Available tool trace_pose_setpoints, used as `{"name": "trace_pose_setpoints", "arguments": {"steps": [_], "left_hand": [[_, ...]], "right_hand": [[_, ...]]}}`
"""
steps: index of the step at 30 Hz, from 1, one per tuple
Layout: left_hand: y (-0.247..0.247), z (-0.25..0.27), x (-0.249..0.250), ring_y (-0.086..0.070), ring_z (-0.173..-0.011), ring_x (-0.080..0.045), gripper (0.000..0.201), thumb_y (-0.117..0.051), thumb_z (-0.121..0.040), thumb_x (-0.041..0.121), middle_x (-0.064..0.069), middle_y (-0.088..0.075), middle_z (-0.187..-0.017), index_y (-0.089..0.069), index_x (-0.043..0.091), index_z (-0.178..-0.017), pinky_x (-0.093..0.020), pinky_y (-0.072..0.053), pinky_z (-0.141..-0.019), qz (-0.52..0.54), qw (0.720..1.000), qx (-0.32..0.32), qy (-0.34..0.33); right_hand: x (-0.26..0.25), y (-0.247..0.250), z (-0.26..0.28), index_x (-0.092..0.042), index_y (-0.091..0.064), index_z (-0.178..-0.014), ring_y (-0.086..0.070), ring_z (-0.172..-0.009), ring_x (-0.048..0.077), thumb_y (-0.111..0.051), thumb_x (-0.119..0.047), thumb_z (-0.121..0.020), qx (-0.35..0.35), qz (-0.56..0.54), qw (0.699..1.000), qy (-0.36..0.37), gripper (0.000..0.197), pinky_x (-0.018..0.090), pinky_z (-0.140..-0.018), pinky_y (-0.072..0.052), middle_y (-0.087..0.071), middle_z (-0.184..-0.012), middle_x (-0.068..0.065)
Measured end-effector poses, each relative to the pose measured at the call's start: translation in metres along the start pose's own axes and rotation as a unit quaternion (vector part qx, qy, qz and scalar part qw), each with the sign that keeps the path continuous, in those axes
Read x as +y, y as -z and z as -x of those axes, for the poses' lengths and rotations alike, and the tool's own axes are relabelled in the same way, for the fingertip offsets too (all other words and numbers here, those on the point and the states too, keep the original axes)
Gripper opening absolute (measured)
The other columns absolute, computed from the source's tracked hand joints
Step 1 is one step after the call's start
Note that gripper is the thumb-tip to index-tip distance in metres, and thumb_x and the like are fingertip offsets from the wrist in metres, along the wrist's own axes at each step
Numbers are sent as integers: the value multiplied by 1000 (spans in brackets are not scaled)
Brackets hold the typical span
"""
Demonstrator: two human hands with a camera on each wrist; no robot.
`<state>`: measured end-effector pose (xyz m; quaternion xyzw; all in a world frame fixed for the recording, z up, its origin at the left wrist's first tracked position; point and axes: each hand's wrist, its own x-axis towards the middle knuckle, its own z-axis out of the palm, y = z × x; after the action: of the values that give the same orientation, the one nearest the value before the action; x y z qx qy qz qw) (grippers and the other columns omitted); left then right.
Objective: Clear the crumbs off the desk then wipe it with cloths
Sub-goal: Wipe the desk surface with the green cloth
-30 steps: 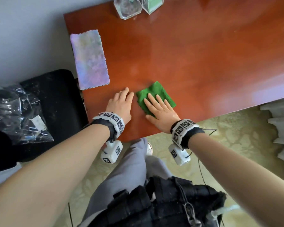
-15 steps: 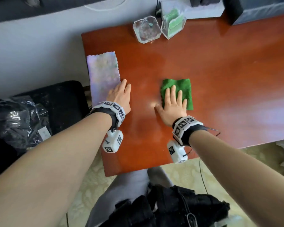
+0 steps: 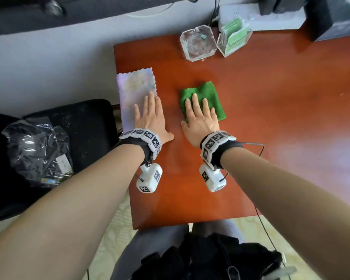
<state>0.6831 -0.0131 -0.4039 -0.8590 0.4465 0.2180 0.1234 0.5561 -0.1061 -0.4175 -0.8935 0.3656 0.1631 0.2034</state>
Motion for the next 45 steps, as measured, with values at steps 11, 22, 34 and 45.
{"name": "trace_pose_setpoints", "arguments": {"steps": [11, 22, 34, 45], "left_hand": [[2, -3, -8, -6, -151, -24, 115, -75, -75, 46, -5, 6, -165, -2, 13, -157, -41, -26, -117, 28, 999, -25, 16], [30, -33, 33, -13, -150, -29, 99, -75, -78, 20, -12, 3, -164, -14, 9, -156, -39, -25, -119, -11, 998, 10, -67], [40, -38, 53, 11, -151, -30, 126, -65, -77, 69, -13, 26, -161, 11, 6, -155, -49, -20, -121, -49, 989, -136, -41], [46, -29, 76, 8, -150, -39, 140, -72, -70, 71, -27, 19, -159, 12, -5, -152, -53, -22, -117, -177, 975, -133, -19]], "right_hand": [[7, 7, -4, -27, -1, -158, -1, -152, 23, -29, -41, -101, -24, 79, 987, 139, 64, 43, -120, -13, 7, -165, -4], [20, 57, -64, -25, -8, -157, -9, -149, 29, -37, -44, -94, -23, 77, 996, 39, 72, 48, -115, -21, 1, -165, -1], [128, 77, -51, -32, -1, -157, 2, -151, 22, -34, -33, -95, 2, -36, 991, -126, 70, 47, -119, -13, 10, -164, -7], [69, 38, -14, -28, 8, -156, 14, -150, 27, -36, -35, -97, -39, -11, 999, -15, 74, 50, -121, 2, 20, -163, -3]]}}
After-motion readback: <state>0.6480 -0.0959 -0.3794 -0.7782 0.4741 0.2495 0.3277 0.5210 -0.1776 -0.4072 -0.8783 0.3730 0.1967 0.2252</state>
